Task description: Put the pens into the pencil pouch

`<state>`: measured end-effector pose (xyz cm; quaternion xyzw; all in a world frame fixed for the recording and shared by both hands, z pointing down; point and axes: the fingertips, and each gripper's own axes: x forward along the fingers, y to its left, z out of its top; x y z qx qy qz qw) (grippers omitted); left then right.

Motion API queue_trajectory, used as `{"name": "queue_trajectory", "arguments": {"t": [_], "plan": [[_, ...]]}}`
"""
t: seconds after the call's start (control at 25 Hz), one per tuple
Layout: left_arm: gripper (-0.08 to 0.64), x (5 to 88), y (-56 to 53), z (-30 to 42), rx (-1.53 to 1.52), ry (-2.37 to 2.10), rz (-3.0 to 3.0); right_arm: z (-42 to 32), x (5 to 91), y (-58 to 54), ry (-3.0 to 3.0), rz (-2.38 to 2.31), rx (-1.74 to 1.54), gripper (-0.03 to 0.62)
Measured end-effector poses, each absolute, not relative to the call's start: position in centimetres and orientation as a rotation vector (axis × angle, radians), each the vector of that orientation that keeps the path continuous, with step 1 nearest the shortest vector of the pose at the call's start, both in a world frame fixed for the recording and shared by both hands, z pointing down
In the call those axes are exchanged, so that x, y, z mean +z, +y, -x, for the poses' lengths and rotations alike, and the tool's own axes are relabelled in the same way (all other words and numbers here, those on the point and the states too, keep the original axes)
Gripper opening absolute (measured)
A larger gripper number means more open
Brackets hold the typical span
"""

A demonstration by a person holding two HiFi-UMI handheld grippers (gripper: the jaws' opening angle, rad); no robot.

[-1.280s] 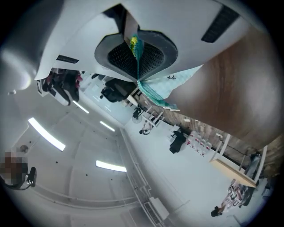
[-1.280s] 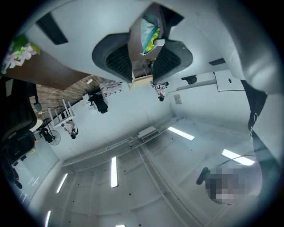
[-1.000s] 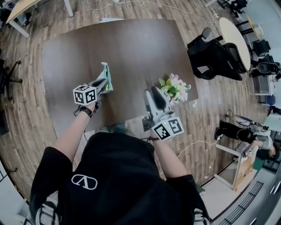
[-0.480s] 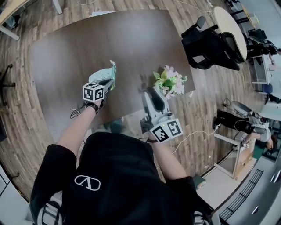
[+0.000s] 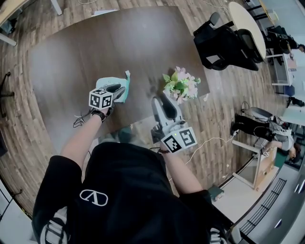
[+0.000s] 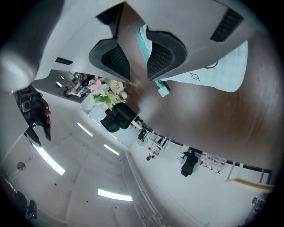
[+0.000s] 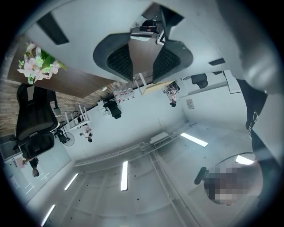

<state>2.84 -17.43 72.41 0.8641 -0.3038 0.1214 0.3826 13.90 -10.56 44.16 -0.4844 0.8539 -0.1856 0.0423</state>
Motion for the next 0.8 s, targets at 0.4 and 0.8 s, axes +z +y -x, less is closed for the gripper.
{"name": "queue_trajectory", "arguments": {"t": [0.4, 0.8], "plan": [[0.078, 58.5, -16.0, -1.0, 0.116, -0.811, -2.468, -11.2, 43.3, -10.2, 2.727, 1.377, -0.434, 0.138], [0.025, 43.1, -10.8, 4.0, 0.033, -1.152, -2.813, -6.3, 41.5, -9.0, 2.903, 1.240, -0.117, 0.075]]}}
